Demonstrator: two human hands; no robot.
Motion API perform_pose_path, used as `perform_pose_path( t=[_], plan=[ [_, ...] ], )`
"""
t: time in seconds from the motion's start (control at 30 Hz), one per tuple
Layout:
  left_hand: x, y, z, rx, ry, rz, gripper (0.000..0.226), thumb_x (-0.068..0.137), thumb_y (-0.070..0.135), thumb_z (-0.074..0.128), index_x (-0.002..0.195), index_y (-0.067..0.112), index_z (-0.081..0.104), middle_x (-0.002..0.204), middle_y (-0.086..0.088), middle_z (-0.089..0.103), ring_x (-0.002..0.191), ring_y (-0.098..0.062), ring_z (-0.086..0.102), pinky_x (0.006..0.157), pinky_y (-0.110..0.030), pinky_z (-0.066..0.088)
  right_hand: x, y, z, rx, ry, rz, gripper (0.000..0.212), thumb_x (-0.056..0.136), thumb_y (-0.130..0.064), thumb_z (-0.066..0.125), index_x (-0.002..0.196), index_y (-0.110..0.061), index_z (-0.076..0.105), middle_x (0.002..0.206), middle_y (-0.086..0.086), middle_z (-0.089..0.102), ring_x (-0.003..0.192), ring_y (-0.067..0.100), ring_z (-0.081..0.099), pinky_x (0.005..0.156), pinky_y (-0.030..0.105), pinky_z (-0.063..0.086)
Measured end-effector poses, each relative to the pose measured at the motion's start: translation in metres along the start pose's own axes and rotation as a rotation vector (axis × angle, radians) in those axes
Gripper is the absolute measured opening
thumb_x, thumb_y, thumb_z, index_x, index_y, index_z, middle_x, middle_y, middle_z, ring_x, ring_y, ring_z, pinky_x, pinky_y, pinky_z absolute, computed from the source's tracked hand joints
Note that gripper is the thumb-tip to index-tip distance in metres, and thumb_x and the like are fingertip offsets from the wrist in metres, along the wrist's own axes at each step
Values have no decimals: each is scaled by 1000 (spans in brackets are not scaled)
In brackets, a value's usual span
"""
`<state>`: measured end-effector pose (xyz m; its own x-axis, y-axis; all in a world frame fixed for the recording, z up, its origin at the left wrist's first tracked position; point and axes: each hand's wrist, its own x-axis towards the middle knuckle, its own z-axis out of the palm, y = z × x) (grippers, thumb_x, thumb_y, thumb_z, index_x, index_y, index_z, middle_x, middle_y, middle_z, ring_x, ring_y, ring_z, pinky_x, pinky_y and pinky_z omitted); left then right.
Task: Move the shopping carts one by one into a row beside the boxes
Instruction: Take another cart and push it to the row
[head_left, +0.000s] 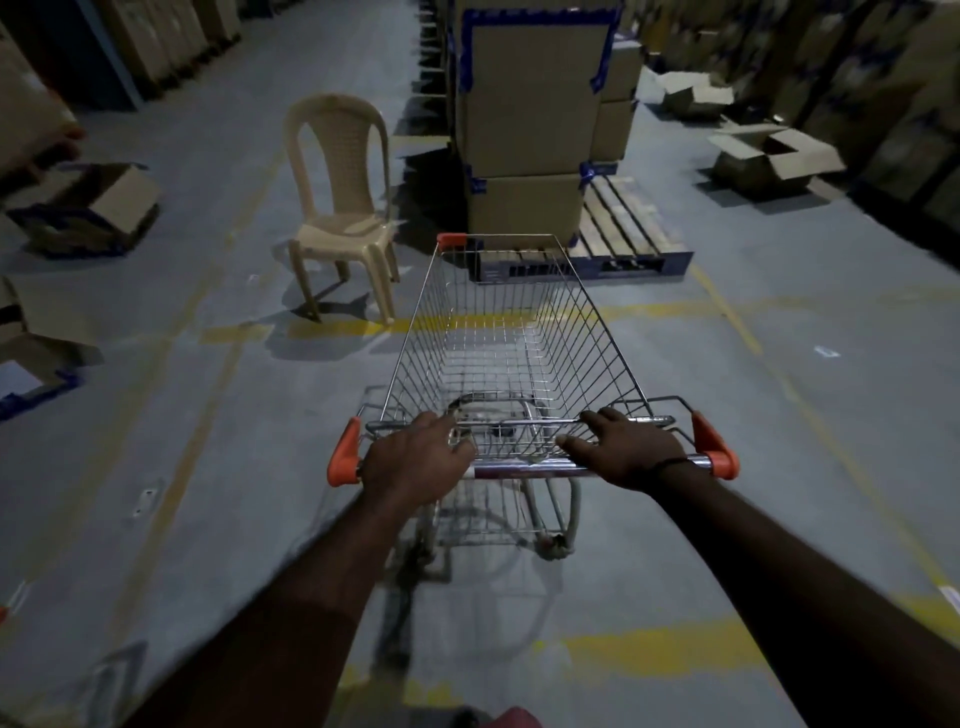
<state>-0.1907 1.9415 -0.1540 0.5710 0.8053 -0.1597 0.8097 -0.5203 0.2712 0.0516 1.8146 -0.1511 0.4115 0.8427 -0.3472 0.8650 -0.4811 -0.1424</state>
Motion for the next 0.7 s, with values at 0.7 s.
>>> perform_pose_path(
  t=[0.7],
  plan=[
    [-27, 179, 53, 31, -99, 209, 56, 96, 64, 35, 145, 37, 44, 152, 11, 42, 133, -23, 50, 103, -40, 41, -124, 169, 16, 123, 40, 234, 86, 89, -82, 27, 158, -30, 23, 164, 3, 26, 143, 30, 38, 109, 47, 37]
  ],
)
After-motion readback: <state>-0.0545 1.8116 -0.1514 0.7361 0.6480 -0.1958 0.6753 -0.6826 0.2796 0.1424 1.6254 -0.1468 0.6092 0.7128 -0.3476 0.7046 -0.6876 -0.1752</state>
